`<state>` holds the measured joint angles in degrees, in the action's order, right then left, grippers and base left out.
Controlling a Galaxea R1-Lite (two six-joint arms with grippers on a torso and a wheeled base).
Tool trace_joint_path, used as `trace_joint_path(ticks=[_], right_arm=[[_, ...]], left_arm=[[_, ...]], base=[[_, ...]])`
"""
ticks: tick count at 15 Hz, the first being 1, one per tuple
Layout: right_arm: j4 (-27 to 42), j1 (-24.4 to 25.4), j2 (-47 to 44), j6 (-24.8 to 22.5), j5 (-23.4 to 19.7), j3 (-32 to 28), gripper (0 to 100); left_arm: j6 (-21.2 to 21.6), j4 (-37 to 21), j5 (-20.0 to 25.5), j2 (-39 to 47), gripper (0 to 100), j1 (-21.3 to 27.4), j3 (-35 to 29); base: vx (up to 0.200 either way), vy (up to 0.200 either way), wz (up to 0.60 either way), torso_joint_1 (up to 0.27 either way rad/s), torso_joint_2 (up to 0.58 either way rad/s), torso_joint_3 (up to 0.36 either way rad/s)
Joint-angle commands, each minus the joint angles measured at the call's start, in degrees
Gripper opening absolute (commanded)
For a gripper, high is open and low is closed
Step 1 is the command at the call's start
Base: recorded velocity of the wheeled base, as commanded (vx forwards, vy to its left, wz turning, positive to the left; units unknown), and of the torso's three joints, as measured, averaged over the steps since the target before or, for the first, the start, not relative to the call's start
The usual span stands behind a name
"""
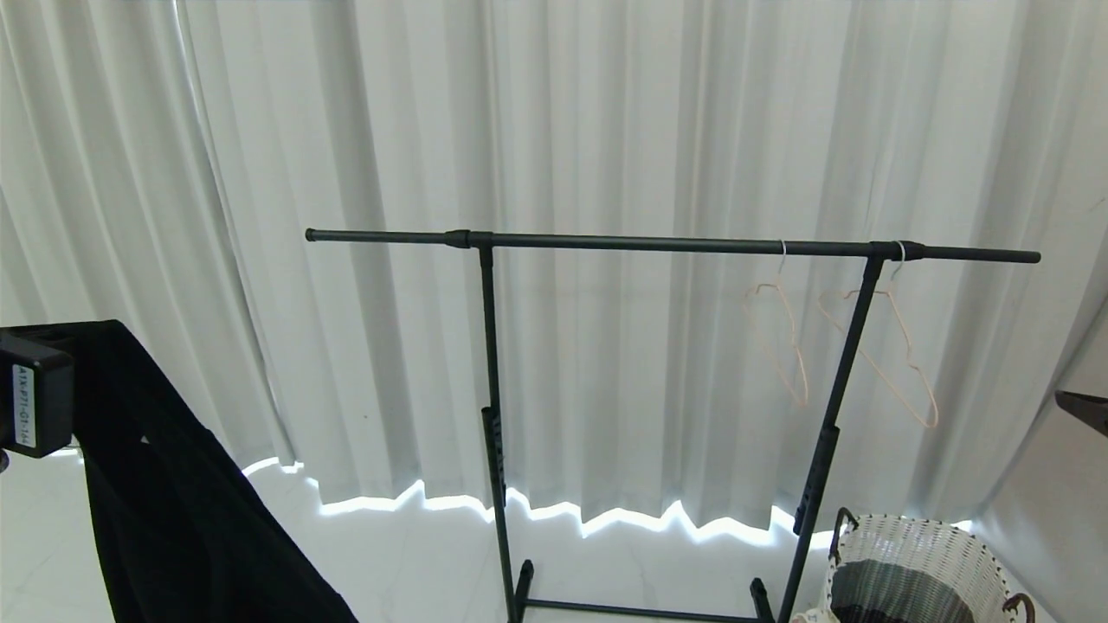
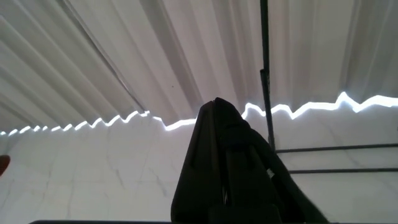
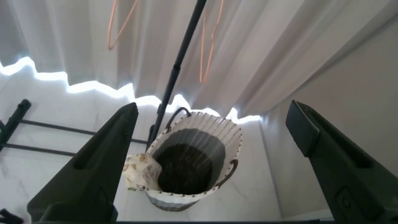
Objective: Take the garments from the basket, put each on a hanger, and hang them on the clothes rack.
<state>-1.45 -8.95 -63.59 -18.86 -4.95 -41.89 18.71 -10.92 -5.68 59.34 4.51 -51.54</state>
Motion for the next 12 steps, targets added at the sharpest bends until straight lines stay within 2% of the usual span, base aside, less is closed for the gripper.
trace_joint_path(ticks=[1, 4, 12], right_arm=[[-0.04, 0.07, 0.66, -0.04, -0.06, 0.84, 100], [-0.04, 0.07, 1.62, -0.04, 0.03, 1.63, 100], [-0.04, -0.02, 1.8, -0.04, 0.03, 1.63, 100]], left_arm=[[0.1, 0.02, -0.03, -0.11, 0, 0.32, 0.3], [0.1, 0.02, -0.12, -0.11, 0, 1.29, 0.3], [0.18, 0.02, -0.03, -0.37, 0, 3.31, 0.3]], base=[[0.0, 0.0, 0.0, 0.027, -0.06, -0.027], [0.0, 0.0, 0.0, 0.0, 0.0, 0.0], [0.0, -0.2, 0.0, 0.003, 0.0, 0.0]])
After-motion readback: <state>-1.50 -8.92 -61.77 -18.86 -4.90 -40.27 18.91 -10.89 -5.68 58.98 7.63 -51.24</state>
